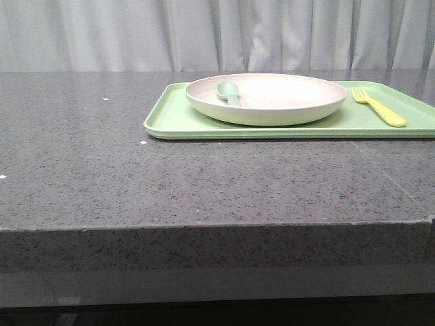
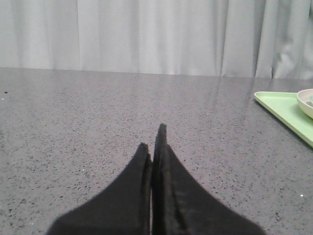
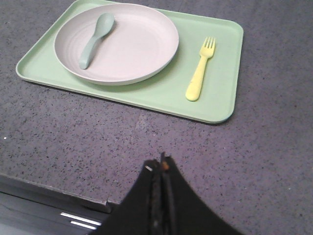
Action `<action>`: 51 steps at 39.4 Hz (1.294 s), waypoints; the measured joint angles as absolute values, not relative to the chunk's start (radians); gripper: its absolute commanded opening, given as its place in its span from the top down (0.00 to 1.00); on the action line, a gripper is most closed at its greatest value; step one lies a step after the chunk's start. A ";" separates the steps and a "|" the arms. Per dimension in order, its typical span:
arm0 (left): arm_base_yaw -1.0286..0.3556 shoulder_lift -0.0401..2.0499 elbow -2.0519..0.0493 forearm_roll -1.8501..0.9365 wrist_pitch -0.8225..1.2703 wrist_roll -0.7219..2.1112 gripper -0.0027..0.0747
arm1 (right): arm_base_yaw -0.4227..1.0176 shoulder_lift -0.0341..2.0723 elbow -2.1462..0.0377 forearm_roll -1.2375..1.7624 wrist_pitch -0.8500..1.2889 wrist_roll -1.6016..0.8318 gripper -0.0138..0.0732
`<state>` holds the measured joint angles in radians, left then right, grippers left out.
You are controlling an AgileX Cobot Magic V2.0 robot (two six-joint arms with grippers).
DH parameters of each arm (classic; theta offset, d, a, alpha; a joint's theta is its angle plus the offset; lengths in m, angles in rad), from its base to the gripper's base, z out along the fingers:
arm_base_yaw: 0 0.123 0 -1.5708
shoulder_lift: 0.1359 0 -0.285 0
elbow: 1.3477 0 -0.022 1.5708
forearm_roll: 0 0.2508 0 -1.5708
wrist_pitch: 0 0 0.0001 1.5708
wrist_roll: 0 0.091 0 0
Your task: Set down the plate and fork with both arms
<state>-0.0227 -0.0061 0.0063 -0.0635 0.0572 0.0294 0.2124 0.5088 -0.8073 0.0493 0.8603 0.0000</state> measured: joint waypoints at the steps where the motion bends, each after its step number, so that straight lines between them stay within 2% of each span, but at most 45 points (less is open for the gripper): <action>1: -0.023 -0.006 0.006 -0.064 0.057 0.029 0.99 | 0.205 0.494 -0.795 0.049 0.853 0.000 0.92; 6: -0.023 -0.006 0.006 -0.064 0.057 0.029 0.99 | 0.153 0.387 -0.685 0.037 0.746 0.000 0.92; 19: -0.023 -0.006 0.006 -0.064 0.056 0.029 0.99 | 0.033 0.093 -0.147 0.035 0.127 0.000 0.92; 23: -0.023 -0.006 0.006 -0.066 0.056 0.029 0.99 | 0.014 0.039 -0.031 0.033 0.007 0.000 0.92; 29: -0.023 -0.006 0.006 -0.066 0.056 0.029 0.99 | -0.003 -0.007 0.027 0.033 -0.031 0.000 0.92; 51: -0.023 -0.006 0.006 -0.066 0.056 0.029 0.99 | -0.003 -0.011 0.027 0.033 -0.031 0.000 0.92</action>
